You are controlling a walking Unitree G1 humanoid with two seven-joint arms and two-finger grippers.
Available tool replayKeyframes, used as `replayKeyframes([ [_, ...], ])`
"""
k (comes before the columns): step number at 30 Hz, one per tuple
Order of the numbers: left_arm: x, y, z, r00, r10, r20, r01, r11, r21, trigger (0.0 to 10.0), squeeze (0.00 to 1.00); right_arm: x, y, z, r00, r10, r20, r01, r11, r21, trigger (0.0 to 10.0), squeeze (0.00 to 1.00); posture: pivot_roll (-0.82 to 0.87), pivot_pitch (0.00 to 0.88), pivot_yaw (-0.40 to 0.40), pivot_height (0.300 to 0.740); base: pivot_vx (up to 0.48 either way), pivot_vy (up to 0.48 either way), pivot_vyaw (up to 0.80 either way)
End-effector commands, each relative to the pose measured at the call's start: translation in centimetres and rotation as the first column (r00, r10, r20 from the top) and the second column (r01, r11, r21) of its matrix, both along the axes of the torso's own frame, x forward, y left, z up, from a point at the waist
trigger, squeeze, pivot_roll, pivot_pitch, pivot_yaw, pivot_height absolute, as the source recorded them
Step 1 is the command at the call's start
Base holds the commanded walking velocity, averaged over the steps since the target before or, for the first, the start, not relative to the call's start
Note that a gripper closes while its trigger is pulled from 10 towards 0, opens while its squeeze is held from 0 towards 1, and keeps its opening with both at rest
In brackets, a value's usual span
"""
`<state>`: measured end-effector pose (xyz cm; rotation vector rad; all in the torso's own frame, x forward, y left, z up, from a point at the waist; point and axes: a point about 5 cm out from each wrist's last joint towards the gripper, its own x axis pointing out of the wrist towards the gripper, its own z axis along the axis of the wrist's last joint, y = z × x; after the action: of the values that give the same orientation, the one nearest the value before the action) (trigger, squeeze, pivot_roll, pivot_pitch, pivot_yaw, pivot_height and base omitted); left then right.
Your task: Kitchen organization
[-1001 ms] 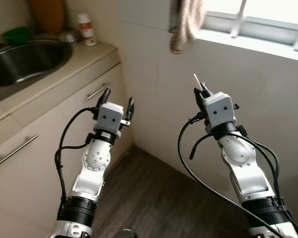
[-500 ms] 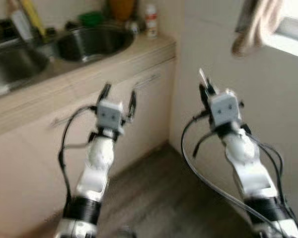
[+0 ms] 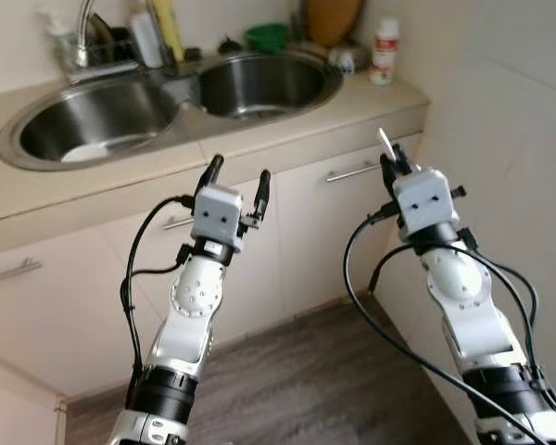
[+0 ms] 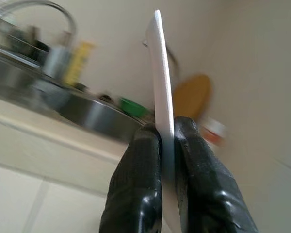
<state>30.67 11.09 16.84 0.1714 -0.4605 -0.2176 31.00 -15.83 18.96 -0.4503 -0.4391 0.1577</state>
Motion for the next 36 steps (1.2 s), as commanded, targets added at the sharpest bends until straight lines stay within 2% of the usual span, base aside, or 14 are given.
replayKeyframes([
  [1,0.1,0.9,0.0,1.000,0.026,-0.003,-0.026,1.000,0.009,10.0,0.00,0.0,1.1,0.8,0.998,0.040,0.039,-0.040,0.999,0.016,6.7,0.00,-0.11,0.000,0.006,0.740,0.319,0.000,0.80],
  [2,0.1,0.8,0.1,1.000,0.025,-0.001,-0.025,1.000,0.008,10.0,0.00,0.0,1.0,0.9,0.999,0.036,0.041,-0.036,0.999,0.019,10.0,0.00,-0.11,0.000,0.006,0.740,0.315,0.000,0.80],
  [8,0.1,0.7,0.1,1.000,0.022,0.001,-0.022,1.000,0.007,10.0,0.00,0.0,0.9,2.1,0.995,0.022,0.096,-0.023,1.000,0.017,10.0,0.00,-0.11,0.000,0.006,0.740,0.310,0.000,0.80],
  [12,0.1,0.7,0.2,1.000,0.020,0.002,-0.020,1.000,0.010,10.0,0.00,-0.1,1.1,3.0,0.987,0.016,0.160,-0.011,1.000,-0.029,10.0,0.00,-0.11,0.000,0.007,0.740,0.306,0.000,0.80],
  [16,0.2,0.7,0.3,1.000,0.021,0.005,-0.021,1.000,0.008,10.0,0.00,-0.2,1.0,3.5,0.984,0.017,0.179,-0.020,1.000,0.014,10.0,0.00,-0.11,0.000,0.007,0.740,0.300,0.000,0.71],
  [23,0.2,0.6,0.4,1.000,0.019,0.012,-0.019,1.000,0.010,10.0,0.00,-0.2,0.8,3.9,0.977,0.001,0.212,-0.004,1.000,0.018,10.0,0.00,-0.11,0.000,0.007,0.740,0.292,0.000,0.00],
  [36,0.1,0.6,0.5,1.000,0.016,0.016,-0.017,1.000,0.012,10.0,0.00,-0.2,0.7,3.8,0.977,-0.007,0.211,0.003,1.000,0.019,10.0,0.00,-0.11,0.000,0.007,0.740,0.273,0.000,0.00],
])
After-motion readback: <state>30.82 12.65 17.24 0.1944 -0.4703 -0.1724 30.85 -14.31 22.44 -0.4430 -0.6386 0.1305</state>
